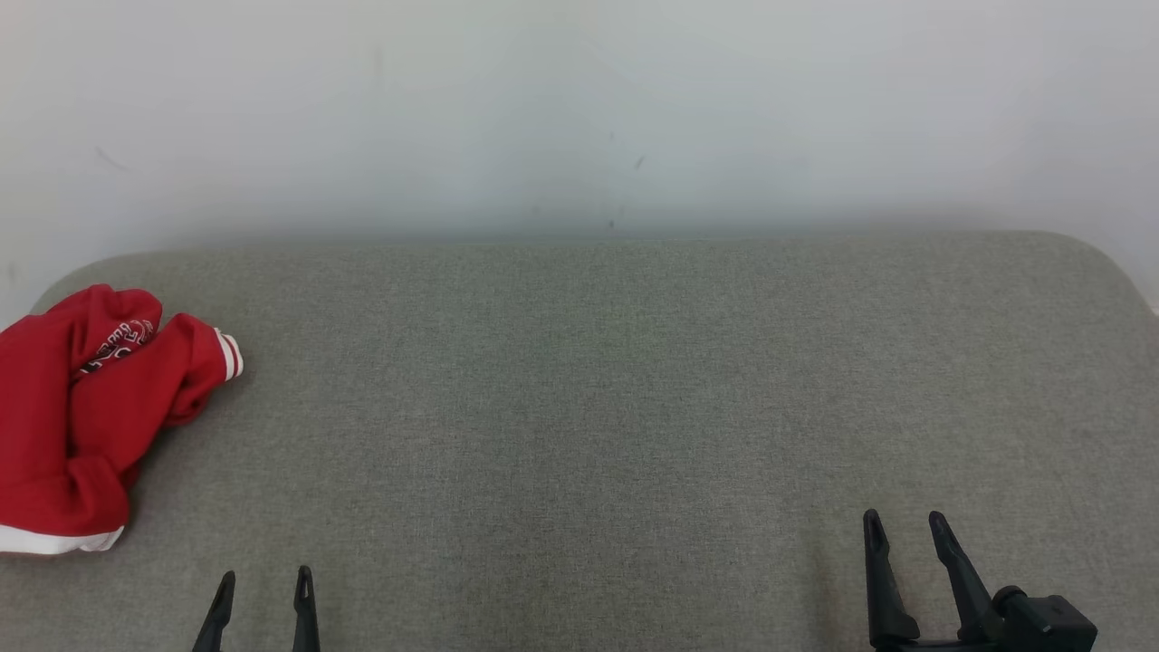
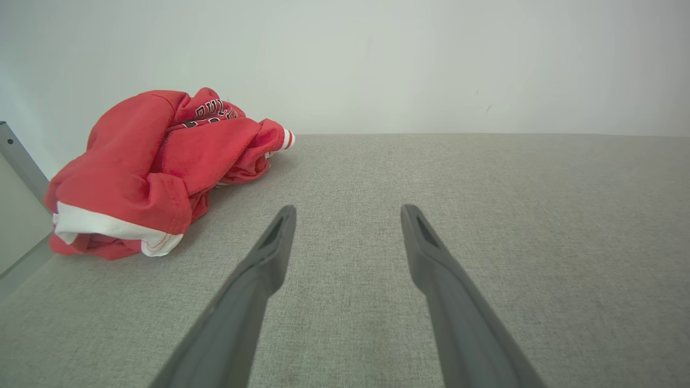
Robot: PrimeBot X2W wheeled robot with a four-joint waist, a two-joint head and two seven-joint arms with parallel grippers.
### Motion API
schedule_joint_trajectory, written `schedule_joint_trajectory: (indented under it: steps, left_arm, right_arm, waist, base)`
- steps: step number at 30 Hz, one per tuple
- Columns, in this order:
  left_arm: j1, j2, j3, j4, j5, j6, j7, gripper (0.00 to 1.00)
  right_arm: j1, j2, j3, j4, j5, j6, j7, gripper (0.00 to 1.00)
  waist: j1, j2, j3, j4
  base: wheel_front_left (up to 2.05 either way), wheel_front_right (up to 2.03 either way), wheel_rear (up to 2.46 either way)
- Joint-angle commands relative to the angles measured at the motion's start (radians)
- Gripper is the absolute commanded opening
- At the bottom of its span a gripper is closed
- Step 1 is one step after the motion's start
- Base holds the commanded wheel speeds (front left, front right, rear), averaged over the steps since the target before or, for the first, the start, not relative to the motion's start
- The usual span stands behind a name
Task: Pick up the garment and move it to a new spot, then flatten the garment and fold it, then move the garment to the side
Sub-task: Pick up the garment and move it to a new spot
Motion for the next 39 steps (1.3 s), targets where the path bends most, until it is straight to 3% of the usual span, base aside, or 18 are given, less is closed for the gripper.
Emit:
schedule_joint_trajectory:
  steps: [1,10,22,39]
  left_arm:
    - [0.006,-0.002,-0.002,0.001,-0.001,0.003,-0.006,1.0]
    - [-0.005,-0.002,-0.008,0.008,-0.003,0.018,-0.005,1.0]
    - [0.01,-0.002,0.002,0.019,0.0,0.026,-0.005,1.0]
    - [0.021,-0.002,0.023,0.028,0.007,0.033,-0.005,1.0]
  right_arm:
    - [0.008,0.002,-0.001,0.0,-0.001,-0.002,-0.003,1.0]
    - [0.016,0.002,-0.005,0.004,-0.002,-0.002,-0.003,1.0]
    - [0.026,0.002,-0.009,0.014,0.003,-0.002,-0.003,1.0]
    - [0.044,0.002,-0.003,0.032,0.027,-0.002,-0.003,1.0]
  waist:
    - [0.0,0.0,0.0,0.001]
    - [0.0,0.0,0.0,0.027]
    - [0.0,0.0,-0.009,0.129]
    - [0.0,0.0,-0.031,0.348]
  base:
    - [0.0,0.0,0.0]
    - [0.0,0.0,0.0]
    - [0.0,0.0,0.0]
    - [0.0,0.0,0.0]
